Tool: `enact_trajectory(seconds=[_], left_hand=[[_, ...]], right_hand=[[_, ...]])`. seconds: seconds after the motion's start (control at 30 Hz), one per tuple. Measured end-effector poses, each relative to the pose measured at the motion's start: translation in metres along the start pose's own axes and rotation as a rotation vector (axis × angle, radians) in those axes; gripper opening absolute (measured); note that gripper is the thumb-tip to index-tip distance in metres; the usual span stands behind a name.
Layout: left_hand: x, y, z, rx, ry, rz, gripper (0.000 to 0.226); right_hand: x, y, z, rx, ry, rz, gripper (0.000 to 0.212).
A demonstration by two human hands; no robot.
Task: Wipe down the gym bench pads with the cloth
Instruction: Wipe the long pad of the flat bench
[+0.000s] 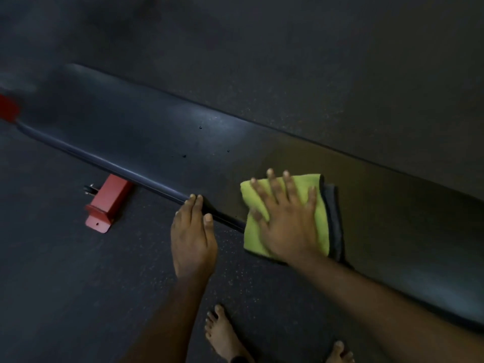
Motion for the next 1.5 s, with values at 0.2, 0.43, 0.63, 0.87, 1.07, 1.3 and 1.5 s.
enact_trajectory(seconds=[0.2,0.43,0.63,0.87,1.07,1.3,1.5], left_hand=[[-0.003,0.001,-0.008,0.027,-0.07,0.008,0.05],[-0.019,0.047,-0.029,-0.11,-0.186,0.217,0.052],[-0.024,0.056,-0.047,-0.093,-0.092,0.191,0.052],[-0.041,0.059,-0.053,-0.062,-0.097,0.127,0.05],[-0.041,0.06,-0.054,-0.058,-0.038,0.115,0.05],[-0.038,0.06,-0.05,-0.07,0.035,0.107,0.049],[-0.047,0.069,-0.046,-0.078,0.062,0.069,0.047]], right_hand=[[-0.01,0.151,0.056,0.324,0.066,-0.001,0.061],[0.002,0.009,-0.047,-0.106,-0.05,0.054,0.063],[-0.01,0.148,-0.003,0.08,-0.087,0.021,0.064],[-0.01,0.087,-0.068,0.079,-0.064,0.084,0.065],[-0.009,0.126,-0.049,-0.105,-0.118,0.035,0.066],[-0.015,0.159,0.0,0.378,0.043,0.047,0.07],[0.001,-0.004,-0.026,0.65,0.019,0.011,0.067]])
Point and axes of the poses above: each hand's wrist, its own y-axis towards the middle knuckle, its own x-axis out of the palm, z = x × y, the point moved 3 cm from there along y, towards the middle knuckle, and after that the axes turned 11 degrees about -y, right-handed, at the moved point
